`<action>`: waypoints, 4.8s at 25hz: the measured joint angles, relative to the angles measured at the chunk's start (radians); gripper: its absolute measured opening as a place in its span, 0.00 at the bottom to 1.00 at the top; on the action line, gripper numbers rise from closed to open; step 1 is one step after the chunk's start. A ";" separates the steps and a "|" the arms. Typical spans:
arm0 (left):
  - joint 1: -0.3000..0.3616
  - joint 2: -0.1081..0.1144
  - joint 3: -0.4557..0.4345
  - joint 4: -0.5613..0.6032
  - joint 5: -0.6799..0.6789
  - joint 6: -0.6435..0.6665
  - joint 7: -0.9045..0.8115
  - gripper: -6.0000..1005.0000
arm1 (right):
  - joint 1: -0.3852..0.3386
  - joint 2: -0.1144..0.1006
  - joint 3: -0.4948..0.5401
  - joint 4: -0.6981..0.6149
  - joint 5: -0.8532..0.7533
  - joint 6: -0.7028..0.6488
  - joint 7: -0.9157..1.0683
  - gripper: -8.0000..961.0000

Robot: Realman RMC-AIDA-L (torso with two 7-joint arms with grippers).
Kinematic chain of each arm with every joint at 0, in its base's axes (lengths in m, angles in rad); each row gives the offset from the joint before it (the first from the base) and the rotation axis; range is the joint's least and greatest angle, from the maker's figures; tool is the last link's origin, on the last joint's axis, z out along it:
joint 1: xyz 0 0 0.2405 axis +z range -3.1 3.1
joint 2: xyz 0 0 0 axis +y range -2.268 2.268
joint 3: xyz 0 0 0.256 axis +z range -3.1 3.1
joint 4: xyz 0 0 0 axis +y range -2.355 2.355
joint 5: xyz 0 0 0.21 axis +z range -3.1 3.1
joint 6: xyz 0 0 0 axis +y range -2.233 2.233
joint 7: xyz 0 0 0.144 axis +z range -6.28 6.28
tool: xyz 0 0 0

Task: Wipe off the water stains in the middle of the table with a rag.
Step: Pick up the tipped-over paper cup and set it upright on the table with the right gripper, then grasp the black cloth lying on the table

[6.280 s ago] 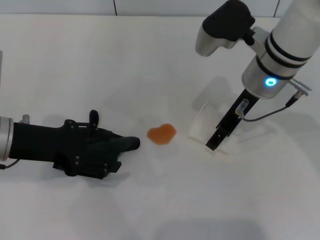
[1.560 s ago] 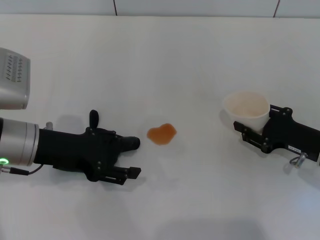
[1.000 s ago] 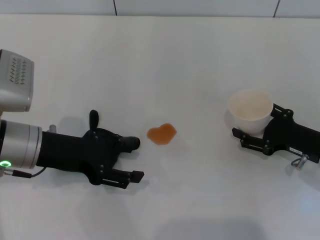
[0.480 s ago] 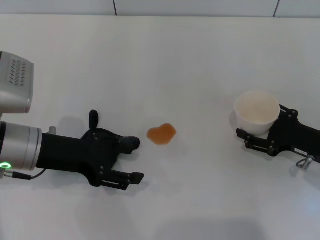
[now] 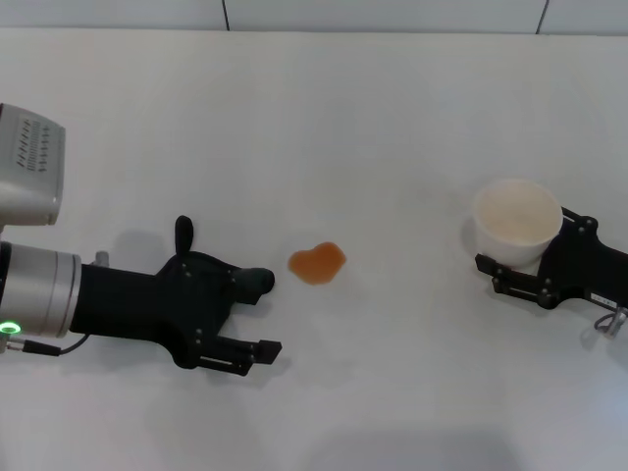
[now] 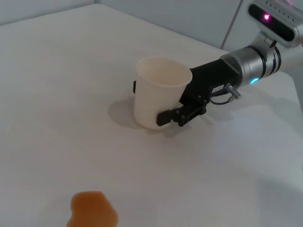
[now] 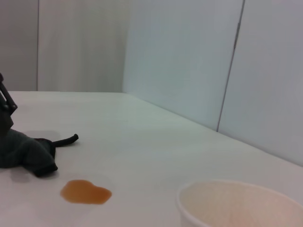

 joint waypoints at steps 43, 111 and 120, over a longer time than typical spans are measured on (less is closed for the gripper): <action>0.018 0.004 -0.008 0.005 -0.017 0.000 0.006 0.81 | -0.184 -0.040 0.011 -0.197 -0.064 -0.079 0.177 0.85; -0.105 0.040 -0.010 0.219 0.309 0.048 -0.205 0.80 | -0.068 0.006 -0.105 -0.843 -0.624 -0.316 1.017 0.83; -0.103 0.011 0.001 0.217 0.344 0.011 -0.192 0.80 | -0.068 0.006 -0.121 -0.818 -0.564 -0.324 0.966 0.83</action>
